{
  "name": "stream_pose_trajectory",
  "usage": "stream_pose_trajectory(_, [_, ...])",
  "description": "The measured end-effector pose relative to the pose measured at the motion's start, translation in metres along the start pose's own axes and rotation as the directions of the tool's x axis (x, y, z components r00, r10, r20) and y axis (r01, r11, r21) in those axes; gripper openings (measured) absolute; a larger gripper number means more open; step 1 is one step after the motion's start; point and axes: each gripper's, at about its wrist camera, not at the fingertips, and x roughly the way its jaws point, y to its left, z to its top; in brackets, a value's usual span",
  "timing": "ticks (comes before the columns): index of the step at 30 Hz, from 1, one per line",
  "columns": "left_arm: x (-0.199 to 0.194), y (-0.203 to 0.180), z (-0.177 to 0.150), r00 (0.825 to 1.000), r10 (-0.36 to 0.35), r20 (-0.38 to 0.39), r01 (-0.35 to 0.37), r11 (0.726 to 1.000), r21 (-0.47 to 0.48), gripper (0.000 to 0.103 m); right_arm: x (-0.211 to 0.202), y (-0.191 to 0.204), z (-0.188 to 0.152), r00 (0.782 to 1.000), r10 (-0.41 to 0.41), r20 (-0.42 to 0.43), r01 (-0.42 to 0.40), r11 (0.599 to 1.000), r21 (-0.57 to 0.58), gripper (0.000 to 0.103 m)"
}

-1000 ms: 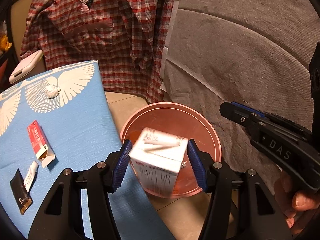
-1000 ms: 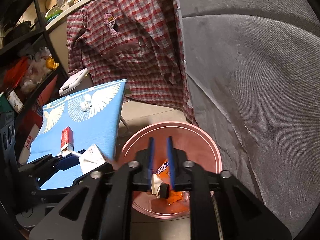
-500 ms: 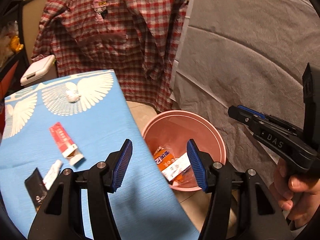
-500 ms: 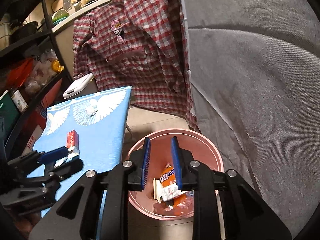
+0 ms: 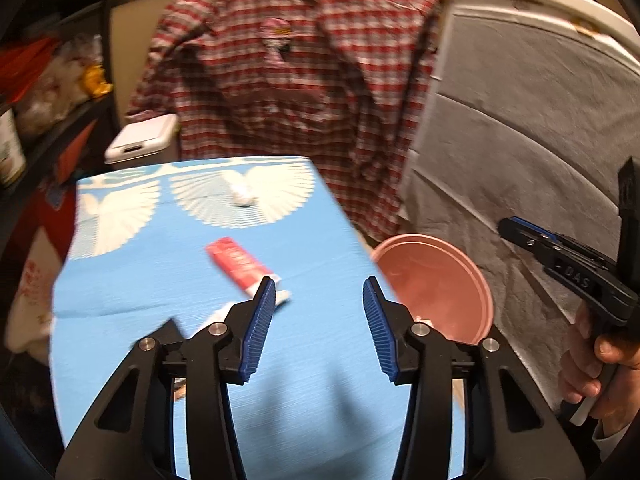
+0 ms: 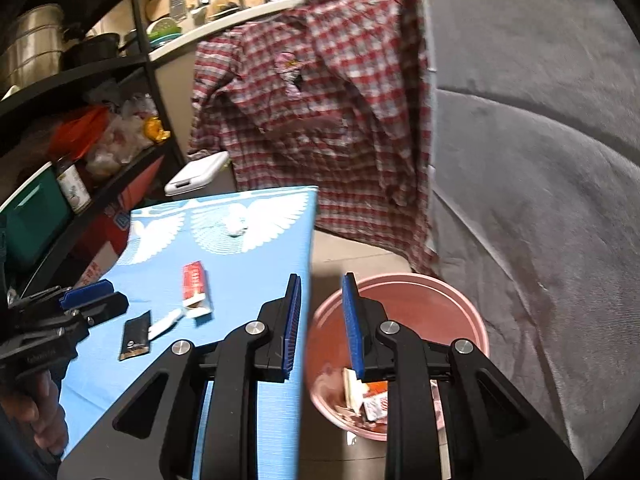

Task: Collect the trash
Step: 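Move the left tool to the black snack packet while the right tool approaches the red ointment box, then close the left tool on the black snack packet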

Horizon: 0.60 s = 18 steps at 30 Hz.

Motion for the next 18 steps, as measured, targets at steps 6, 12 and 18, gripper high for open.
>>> stream_pose_trajectory(6, [-0.020, 0.062, -0.009, 0.998, 0.062, 0.010, -0.061, 0.995, -0.082, 0.041, 0.006, 0.029, -0.003, 0.999, 0.034, -0.003, -0.034, 0.999, -0.040, 0.023])
stream_pose_trajectory(12, [-0.025, 0.104, -0.019, 0.995, 0.099, -0.006, -0.099, 0.987, -0.126, 0.041, 0.017, 0.054, -0.006, 0.998, 0.064, -0.013, -0.065, 0.995, -0.072, 0.023])
stream_pose_trajectory(18, [-0.015, 0.133, -0.030, 0.992, 0.117, -0.046, -0.122, 0.983, -0.134, 0.040, 0.032, 0.073, -0.007, 0.995, 0.092, -0.024, -0.094, 0.991, -0.100, 0.023])
